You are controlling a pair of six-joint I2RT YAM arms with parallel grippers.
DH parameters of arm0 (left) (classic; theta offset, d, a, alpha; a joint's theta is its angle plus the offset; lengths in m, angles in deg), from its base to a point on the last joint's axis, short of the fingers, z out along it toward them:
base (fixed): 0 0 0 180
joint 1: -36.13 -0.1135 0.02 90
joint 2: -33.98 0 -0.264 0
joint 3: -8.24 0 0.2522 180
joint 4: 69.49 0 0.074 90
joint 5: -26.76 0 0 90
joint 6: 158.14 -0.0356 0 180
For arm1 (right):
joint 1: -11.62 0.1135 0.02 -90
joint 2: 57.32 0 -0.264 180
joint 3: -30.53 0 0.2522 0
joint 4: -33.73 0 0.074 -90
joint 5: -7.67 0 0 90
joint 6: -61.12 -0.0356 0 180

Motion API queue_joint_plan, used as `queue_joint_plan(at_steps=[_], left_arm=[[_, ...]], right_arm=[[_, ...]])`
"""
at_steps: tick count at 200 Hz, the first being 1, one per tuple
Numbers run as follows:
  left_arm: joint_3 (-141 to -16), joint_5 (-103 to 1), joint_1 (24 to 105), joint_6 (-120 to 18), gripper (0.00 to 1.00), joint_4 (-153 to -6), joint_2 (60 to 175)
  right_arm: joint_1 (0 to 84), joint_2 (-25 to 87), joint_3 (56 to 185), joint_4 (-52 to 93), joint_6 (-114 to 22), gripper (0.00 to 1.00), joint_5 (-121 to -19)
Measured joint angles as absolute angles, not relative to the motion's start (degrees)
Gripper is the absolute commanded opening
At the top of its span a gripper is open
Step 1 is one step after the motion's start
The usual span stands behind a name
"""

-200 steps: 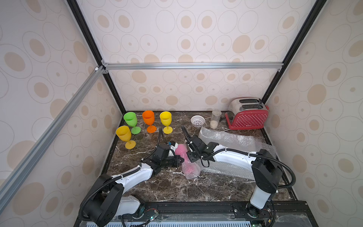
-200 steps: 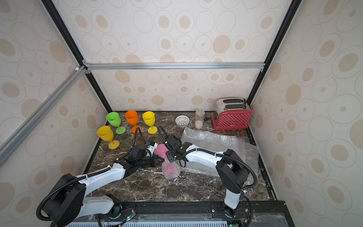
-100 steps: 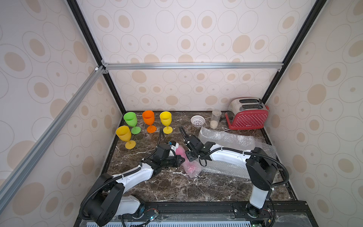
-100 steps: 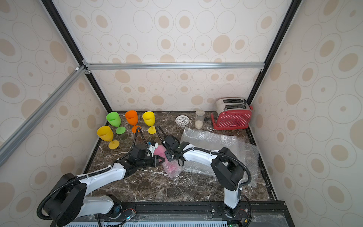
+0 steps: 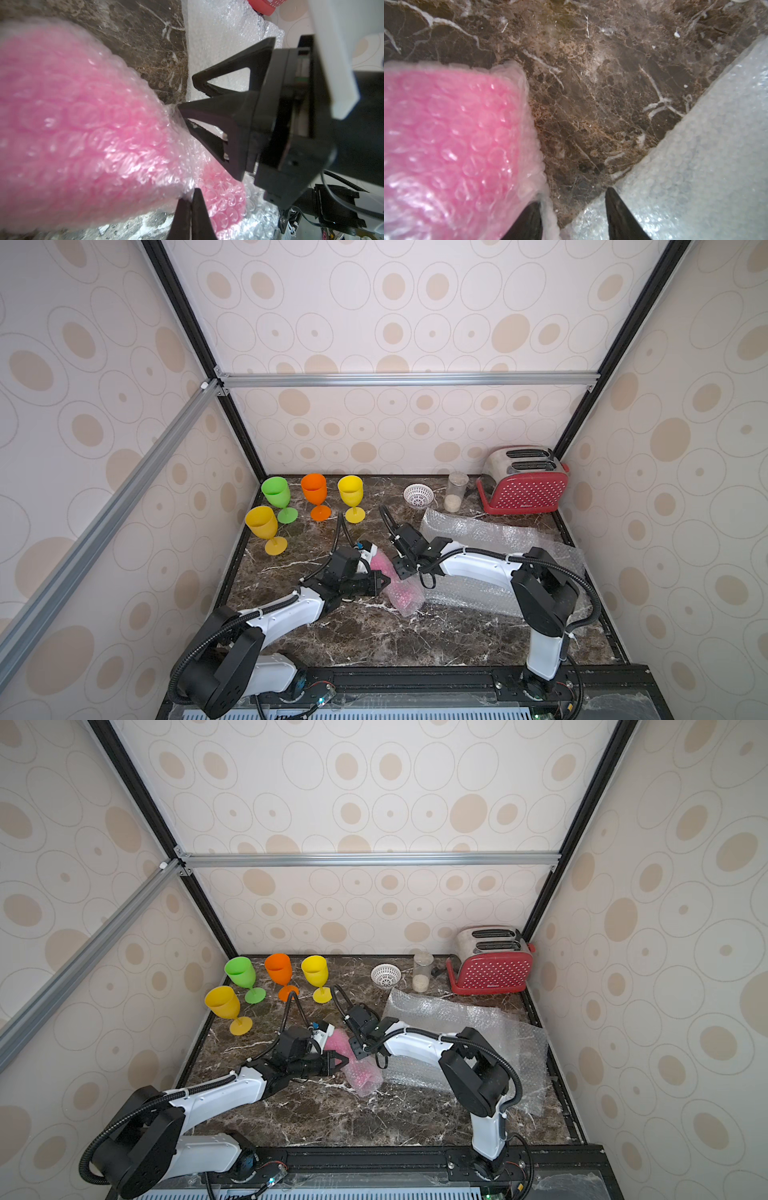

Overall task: Unpack wine glasses from bubble wrap
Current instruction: Unwrap the bubble wrap at the center of the board.

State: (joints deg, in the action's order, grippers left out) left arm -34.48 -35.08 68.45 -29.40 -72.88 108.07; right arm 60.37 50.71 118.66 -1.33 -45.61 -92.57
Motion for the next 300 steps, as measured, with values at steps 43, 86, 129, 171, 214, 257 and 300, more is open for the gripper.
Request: queue_joint_plan(at_steps=[43,86,129,171,214,257,300], left_arm=[[-33.7,-35.1,68.4,-29.4,0.00,-72.6,107.5],[-32.6,-35.9,68.4,-29.4,0.00,-72.6,105.5],[-30.9,-36.2,68.6,-29.4,0.00,-73.3,103.1],[-30.7,-36.8,68.7,-29.4,0.00,-73.9,103.0],[-30.7,-37.8,68.6,-29.4,0.00,-75.1,103.0],[-30.7,-38.2,68.6,-29.5,0.00,-75.7,102.6],[-30.7,-38.4,68.6,-29.6,0.00,-75.9,102.0]], right_arm=[[60.2,51.3,118.9,-1.0,-46.0,0.46,-91.8],[59.6,51.3,119.0,-1.0,-46.6,0.46,-90.4],[57.9,51.3,119.0,-1.0,-47.1,0.46,-90.2],[57.3,51.2,118.7,-1.0,-47.7,0.51,-89.5],[56.9,46.3,116.5,-1.8,-47.7,0.56,-85.6],[55.5,39.8,115.8,-2.2,-47.1,0.56,-81.6],[55.0,38.8,113.6,-3.7,-46.0,0.54,-78.1]])
